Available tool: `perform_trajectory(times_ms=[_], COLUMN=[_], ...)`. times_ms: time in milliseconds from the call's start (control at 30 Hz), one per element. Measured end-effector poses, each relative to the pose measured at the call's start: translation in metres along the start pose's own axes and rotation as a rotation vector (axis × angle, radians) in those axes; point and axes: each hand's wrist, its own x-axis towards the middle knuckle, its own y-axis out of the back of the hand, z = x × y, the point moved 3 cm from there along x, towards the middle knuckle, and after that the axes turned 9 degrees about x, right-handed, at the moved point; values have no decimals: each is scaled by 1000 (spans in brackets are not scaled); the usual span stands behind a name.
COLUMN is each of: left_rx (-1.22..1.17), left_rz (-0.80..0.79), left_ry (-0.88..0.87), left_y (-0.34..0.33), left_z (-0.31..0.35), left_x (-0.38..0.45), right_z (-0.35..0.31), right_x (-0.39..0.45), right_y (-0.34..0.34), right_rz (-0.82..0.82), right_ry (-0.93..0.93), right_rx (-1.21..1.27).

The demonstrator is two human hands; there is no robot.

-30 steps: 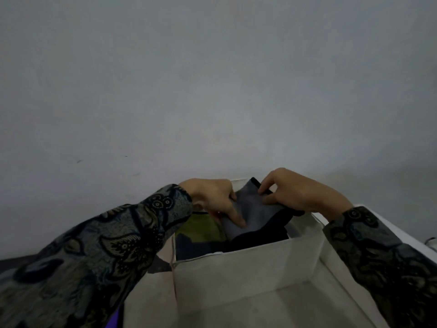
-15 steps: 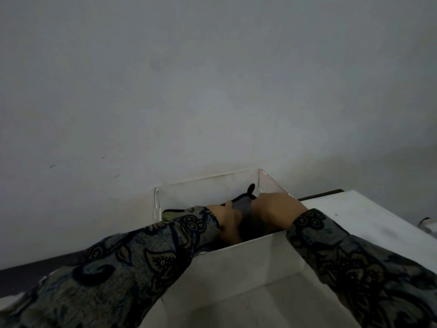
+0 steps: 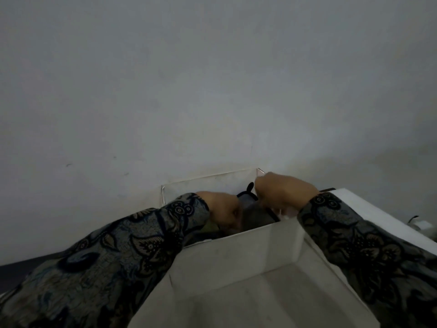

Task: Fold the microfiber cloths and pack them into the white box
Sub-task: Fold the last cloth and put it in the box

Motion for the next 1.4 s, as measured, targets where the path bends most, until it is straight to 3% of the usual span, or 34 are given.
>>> perform_trajectory(times_ms=[100,367,700,900,1033,1167,1267,1400], left_rx=[-44,-112,-254,-400,-491,-430,-364,-246], left_rz=[165,401,765,833,616,460,326,459], left_ry=[46,65,188,299,324,259,213,198], left_y=[16,34,-38,-123,-201,-264,-289,-298], left_z=[-4,3,-2,-17,-21,-19,-14,-15], left_x=[-26,-120,-251,-317,-334,-350,-365,-375], right_z=[-14,-68,-132,-175,-207,-231,-238,-240], right_x=[-6,-48,-141,-169,-186,-200,-208,-213], right_y=[19,33,-10,-80,-130,-169,-185,-193], right_rz=[52,306,459,329,61,-198,-227,-223], right_ry=[-20,41,66,126,299,555,640,711], right_rx=[116,167,596,737,631,578,482,492])
